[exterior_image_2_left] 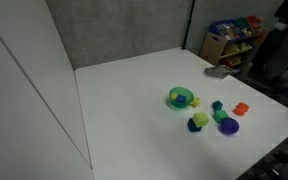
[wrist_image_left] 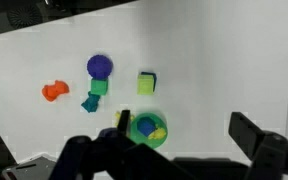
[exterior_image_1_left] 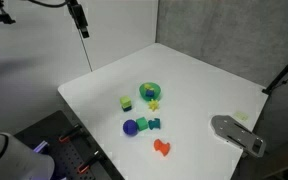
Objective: Remove the blue block from the bowl
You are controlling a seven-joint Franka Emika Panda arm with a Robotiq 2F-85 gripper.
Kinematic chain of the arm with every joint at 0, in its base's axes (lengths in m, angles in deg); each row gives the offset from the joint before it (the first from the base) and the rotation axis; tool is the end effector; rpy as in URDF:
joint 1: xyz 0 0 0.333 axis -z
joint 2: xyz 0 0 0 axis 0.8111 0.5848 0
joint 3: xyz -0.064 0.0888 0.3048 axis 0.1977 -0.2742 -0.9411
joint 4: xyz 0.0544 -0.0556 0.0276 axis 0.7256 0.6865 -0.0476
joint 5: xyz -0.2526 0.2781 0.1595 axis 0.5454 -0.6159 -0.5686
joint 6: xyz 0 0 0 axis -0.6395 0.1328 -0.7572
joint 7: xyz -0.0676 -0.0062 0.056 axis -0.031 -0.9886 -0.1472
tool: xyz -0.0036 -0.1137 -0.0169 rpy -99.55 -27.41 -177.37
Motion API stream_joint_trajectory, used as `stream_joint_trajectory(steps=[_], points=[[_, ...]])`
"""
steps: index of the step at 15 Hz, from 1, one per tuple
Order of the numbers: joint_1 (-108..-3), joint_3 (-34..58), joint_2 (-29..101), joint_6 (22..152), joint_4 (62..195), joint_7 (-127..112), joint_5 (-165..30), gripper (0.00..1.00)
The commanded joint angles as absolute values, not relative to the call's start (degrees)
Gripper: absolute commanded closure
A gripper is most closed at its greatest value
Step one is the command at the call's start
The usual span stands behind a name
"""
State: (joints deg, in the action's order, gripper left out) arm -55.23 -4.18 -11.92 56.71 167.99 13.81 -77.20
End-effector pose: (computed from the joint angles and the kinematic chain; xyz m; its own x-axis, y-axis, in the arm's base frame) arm 0.3907 0.1149 0.5444 0.9603 -0.2750 0.0460 -0.2739 -0.9613 -0.0291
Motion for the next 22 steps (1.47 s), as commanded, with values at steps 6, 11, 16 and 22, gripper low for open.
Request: stream_joint_trajectory(steps=[6,11,16,22], points=[[-55.60,-3.87,-11.88,56.65,167.87,13.96,-77.00,0.00],[-55.21,-2.83,-7.04,58.00,165.22,12.75,-77.35,0.00],[-55.08,-1.87,-0.10,64.41,163.47,12.45,-76.98,0.00],[-55.23,0.57,10.31,72.21,159.34,11.53,-78.00,0.00]])
